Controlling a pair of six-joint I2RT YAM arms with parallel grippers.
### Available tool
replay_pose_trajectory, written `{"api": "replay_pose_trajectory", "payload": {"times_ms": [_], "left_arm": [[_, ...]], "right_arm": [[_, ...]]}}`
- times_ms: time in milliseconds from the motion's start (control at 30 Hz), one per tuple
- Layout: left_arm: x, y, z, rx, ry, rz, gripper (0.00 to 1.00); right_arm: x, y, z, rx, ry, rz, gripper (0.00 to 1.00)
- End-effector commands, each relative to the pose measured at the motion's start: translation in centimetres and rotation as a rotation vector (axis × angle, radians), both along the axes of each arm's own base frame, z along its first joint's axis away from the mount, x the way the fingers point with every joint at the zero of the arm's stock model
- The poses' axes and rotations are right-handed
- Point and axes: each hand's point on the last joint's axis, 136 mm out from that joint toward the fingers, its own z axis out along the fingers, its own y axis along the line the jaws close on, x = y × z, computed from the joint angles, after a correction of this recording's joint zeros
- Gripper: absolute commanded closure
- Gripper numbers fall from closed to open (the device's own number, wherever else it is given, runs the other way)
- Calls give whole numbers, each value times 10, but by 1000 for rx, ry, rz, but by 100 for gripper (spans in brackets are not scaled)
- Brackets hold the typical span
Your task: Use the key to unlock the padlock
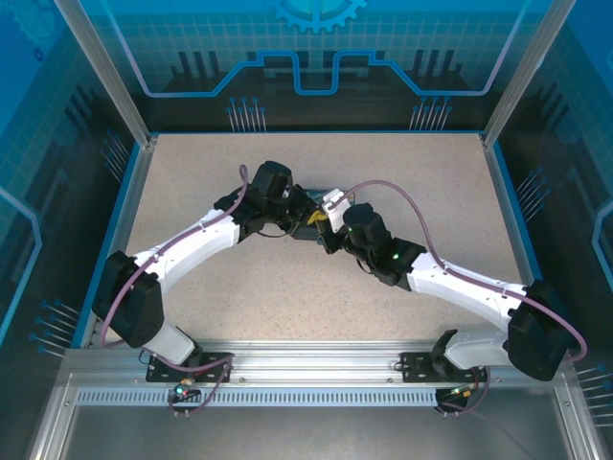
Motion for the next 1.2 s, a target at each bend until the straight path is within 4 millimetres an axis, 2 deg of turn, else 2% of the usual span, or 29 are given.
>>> {"api": "replay_pose_trajectory", "payload": {"times_ms": [0, 33, 67, 100, 133, 167, 200, 300, 400, 600, 767, 1000, 1167], "left_arm": [[-5, -4, -11, 30, 17, -48, 100], [-3, -3, -11, 38, 2, -51, 100], [0, -1, -12, 50, -10, -49, 100], [4, 4, -13, 67, -28, -46, 100], [9, 8, -12, 88, -62, -47, 100], [12, 11, -9, 112, -97, -51, 100], [16, 15, -5, 130, -135, -47, 100], [26, 22, 12, 163, -287, -43, 100], [32, 29, 30, 197, -430, -29, 100], [36, 40, 67, 220, -668, 17, 100], [32, 48, 97, 210, -878, 100, 100], [21, 56, 125, 116, -1008, 229, 100], [19, 62, 123, 15, -994, 339, 100]], "right_arm": [[2, 8, 28, 48, -49, 5, 100], [2, 5, 29, 51, -41, 0, 100], [1, 3, 31, 63, -31, -7, 90], [-1, -1, 32, 83, -18, -15, 72], [-4, -7, 34, 115, 0, -22, 58], [-4, -12, 39, 156, 17, -32, 55], [-8, -23, 29, 189, 62, -48, 53], [-11, -50, 30, 364, 196, -113, 40], [-12, -65, 37, 558, 331, -143, 29], [1, -71, 58, 946, 513, -136, 24], [21, -55, 76, 1195, 583, -48, 23], [33, -26, 99, 1283, 587, 50, 26], [36, -6, 109, 1318, 598, 99, 29]]}}
